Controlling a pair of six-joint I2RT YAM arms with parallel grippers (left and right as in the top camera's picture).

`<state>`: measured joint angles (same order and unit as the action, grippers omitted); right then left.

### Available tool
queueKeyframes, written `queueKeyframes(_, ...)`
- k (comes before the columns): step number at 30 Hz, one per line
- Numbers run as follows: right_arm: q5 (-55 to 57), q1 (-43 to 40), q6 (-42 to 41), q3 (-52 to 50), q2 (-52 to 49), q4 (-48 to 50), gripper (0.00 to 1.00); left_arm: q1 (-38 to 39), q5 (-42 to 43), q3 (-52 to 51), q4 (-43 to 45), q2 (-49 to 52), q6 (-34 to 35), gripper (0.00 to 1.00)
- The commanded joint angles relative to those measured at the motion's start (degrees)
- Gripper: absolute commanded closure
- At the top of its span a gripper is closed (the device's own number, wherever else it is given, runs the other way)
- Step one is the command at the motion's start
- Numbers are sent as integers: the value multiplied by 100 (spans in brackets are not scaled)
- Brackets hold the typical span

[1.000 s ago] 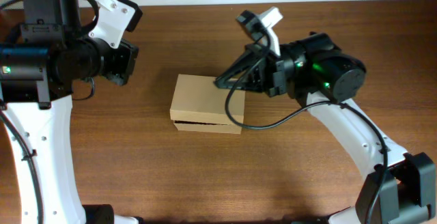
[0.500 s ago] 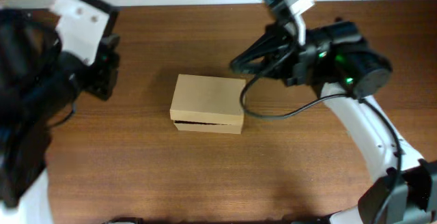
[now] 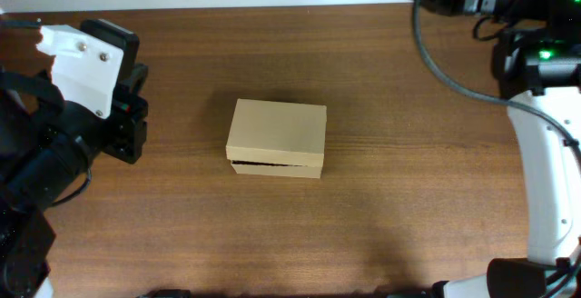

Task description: Pack container

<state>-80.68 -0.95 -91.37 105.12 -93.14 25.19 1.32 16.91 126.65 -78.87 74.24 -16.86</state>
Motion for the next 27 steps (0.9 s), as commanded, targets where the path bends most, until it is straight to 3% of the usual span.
queueKeyframes(1, 588, -332, 1270, 96, 31, -951, 96, -35, -50, 26, -31, -68, 125, 98)
queueKeyframes(7, 2664, -780, 4258, 96, 31, -5224, 96, -35, -570, 26, -87, -131, 269, 98)
queueKeyframes(11, 4321, -708, 5823, 96, 31, -7285, 96, -35, -1169, 26, -278, -160, 269, 98)
queueKeyframes(18, 6245, -101, 8249, 96, 31, -9224, 96, -35, -2341, 26, -1073, -146, 269, 98)
queueKeyframes(22, 6518, 442, 9530, 96, 31, -9729, 96, -35, -2387, 26, -1279, -210, 267, 98)
queueKeyframes(27, 7176, 1427, 9873, 96, 31, -10006, 96, -35, -2520, -17, -1401, -400, 267, 98)
